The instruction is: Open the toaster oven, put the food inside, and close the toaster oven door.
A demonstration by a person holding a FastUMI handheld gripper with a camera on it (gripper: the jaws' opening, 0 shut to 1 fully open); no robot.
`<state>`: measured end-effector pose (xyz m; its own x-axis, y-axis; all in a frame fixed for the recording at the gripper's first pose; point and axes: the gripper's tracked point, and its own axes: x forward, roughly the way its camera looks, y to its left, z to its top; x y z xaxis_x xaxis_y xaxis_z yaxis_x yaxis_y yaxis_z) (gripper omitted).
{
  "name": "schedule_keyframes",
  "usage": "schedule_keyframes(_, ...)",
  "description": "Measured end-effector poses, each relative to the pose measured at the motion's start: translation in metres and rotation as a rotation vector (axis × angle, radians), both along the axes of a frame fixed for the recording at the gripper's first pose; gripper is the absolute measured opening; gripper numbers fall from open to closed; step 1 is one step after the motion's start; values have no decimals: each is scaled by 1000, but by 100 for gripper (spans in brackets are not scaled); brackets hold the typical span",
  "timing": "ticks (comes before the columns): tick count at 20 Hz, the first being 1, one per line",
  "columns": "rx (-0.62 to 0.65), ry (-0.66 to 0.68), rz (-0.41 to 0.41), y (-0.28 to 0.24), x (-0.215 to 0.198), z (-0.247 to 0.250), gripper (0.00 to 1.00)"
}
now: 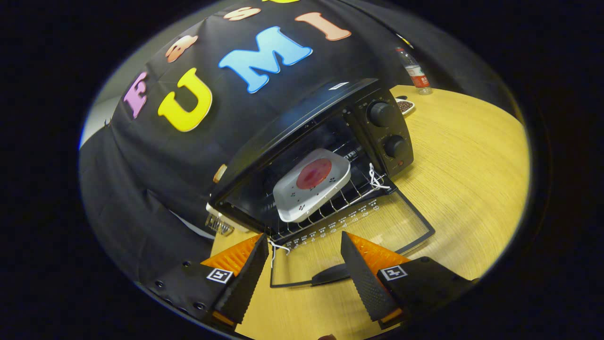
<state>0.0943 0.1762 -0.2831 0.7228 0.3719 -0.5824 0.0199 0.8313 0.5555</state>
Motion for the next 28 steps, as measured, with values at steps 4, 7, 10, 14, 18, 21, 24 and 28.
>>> schedule_keyframes(4,-139,-10,108,-3,-22,-7,97)
schedule_keyframes(7,-232,20,158,-10,-35,-19,97)
schedule_keyframes(10,-283,75,209,-10,-50,-33,98)
schedule_keyframes(14,-376,153,267,-16,-65,-58,98)
schedule_keyframes(18,-440,216,278,-25,-66,-80,98)
schedule_keyframes(21,-457,227,270,-26,-58,-89,98)
schedule_keyframes(24,-485,216,263,-30,-48,-95,98)
schedule_keyframes(28,-553,155,329,-30,-39,-100,95)
